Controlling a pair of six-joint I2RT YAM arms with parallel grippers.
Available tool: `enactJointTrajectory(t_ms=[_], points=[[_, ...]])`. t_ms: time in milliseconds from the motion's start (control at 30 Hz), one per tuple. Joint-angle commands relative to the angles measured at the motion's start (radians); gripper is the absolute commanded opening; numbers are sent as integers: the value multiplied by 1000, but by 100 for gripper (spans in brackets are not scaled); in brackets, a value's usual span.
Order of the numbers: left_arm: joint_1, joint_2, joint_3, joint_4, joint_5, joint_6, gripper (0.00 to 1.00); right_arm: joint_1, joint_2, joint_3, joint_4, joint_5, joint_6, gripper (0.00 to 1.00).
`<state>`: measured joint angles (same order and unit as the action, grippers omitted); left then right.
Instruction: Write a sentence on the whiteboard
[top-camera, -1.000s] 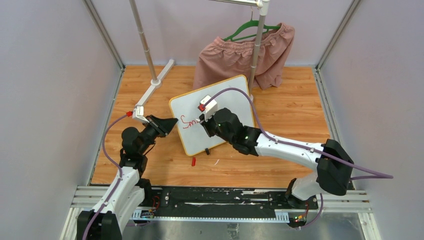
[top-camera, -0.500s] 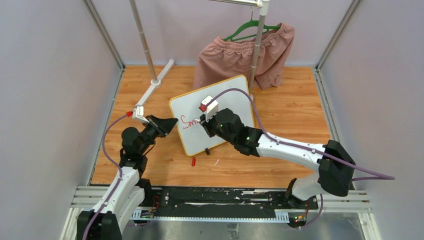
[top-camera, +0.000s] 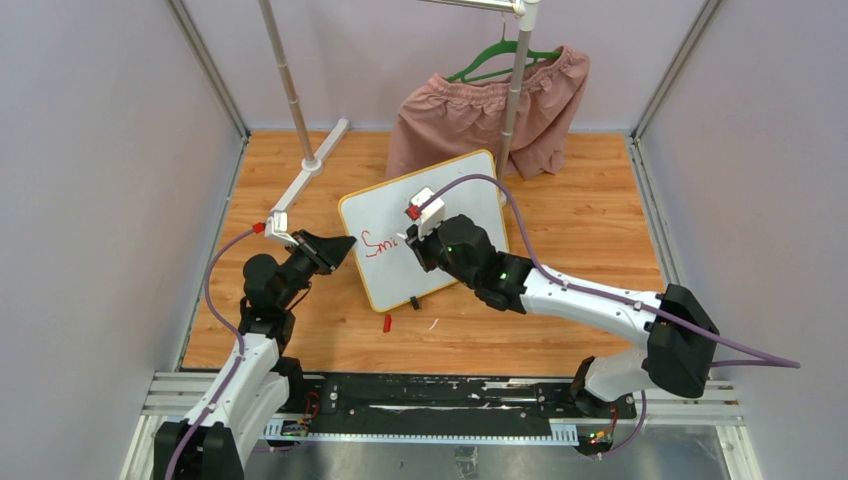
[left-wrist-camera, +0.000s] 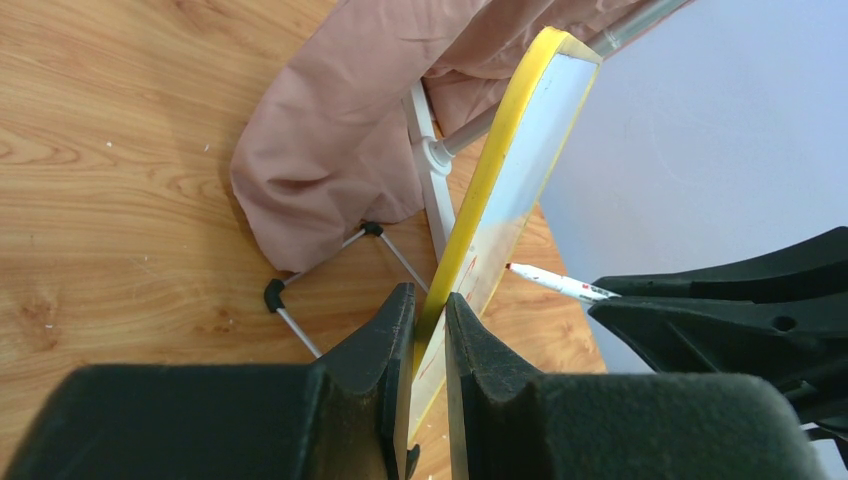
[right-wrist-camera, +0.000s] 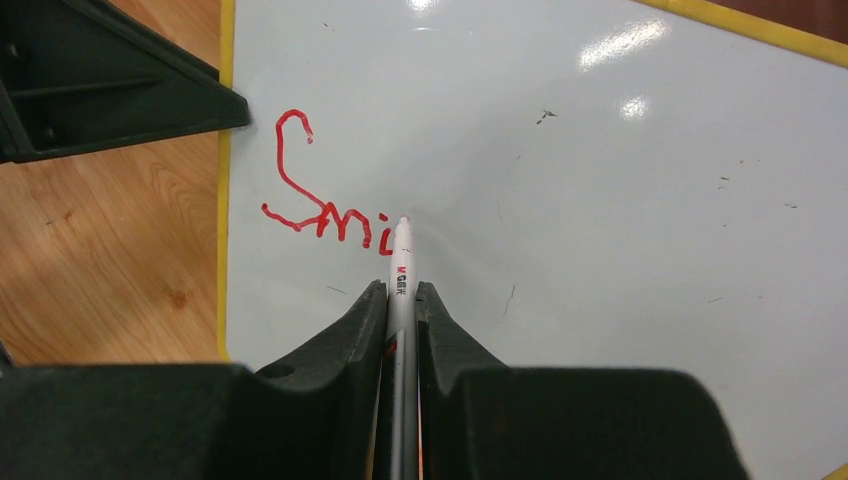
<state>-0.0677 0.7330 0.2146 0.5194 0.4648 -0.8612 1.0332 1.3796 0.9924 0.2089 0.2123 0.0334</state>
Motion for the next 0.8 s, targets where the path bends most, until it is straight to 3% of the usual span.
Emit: enactJointTrajectory(t_ms=[0, 767], points=[[3, -11, -9, 14, 17, -6, 0, -13, 17, 27, -22, 39, 4, 0], [3, -8, -11, 14, 17, -7, 0, -30, 30, 57, 3, 25, 4, 0]])
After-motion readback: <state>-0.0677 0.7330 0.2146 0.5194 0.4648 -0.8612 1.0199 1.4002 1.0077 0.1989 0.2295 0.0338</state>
